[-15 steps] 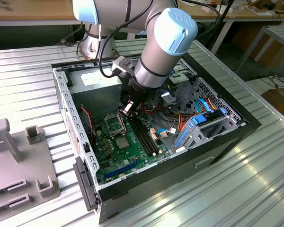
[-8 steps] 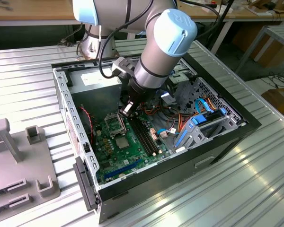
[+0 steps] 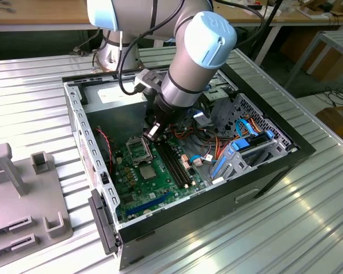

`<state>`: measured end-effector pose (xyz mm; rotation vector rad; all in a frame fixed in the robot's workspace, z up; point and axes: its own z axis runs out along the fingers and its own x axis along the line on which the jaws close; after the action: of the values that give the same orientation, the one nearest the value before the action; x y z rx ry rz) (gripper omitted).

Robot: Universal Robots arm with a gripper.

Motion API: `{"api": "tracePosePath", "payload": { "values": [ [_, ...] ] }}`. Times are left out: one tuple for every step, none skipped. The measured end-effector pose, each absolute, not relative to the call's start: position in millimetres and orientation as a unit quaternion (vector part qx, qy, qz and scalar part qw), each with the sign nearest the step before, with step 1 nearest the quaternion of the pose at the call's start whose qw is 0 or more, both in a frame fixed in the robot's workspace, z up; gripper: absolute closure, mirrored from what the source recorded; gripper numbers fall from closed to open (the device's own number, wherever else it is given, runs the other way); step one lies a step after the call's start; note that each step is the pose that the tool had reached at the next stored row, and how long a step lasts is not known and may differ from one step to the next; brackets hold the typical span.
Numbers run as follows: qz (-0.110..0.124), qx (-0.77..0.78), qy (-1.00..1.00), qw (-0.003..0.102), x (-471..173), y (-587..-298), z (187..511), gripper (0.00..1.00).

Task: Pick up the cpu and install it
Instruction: 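Close the cpu cover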

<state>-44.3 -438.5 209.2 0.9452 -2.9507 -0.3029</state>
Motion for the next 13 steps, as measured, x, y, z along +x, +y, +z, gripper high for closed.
{"api": "tracePosePath", "payload": {
  "values": [
    [-0.097,0.304,-0.948,0.014,-44.3,-438.4,209.0,0.89],
    [-0.097,0.304,-0.948,0.014,-44.3,-438.3,208.9,0.89],
    [-0.097,0.304,-0.948,0.014,-44.4,-438.2,208.8,0.89],
    [-0.098,0.304,-0.948,0.014,-44.4,-438.1,208.8,0.89],
    [-0.098,0.303,-0.948,0.014,-44.4,-438.1,208.8,0.89],
    [-0.098,0.303,-0.948,0.014,-44.4,-438.1,208.8,0.89],
    [-0.098,0.303,-0.948,0.014,-44.4,-437.9,208.8,0.89],
    [-0.099,0.303,-0.948,0.014,-44.3,-437.6,208.8,0.89],
    [-0.099,0.303,-0.948,0.014,-44.3,-437.2,208.8,0.89],
    [-0.099,0.303,-0.948,0.014,-44.4,-436.8,208.8,0.89],
    [-0.099,0.303,-0.948,0.014,-44.4,-436.4,208.8,0.89],
    [-0.099,0.303,-0.948,0.014,-44.4,-436.0,208.8,0.89],
    [-0.100,0.303,-0.948,0.013,-44.4,-435.8,208.7,0.89]
  ]
}}
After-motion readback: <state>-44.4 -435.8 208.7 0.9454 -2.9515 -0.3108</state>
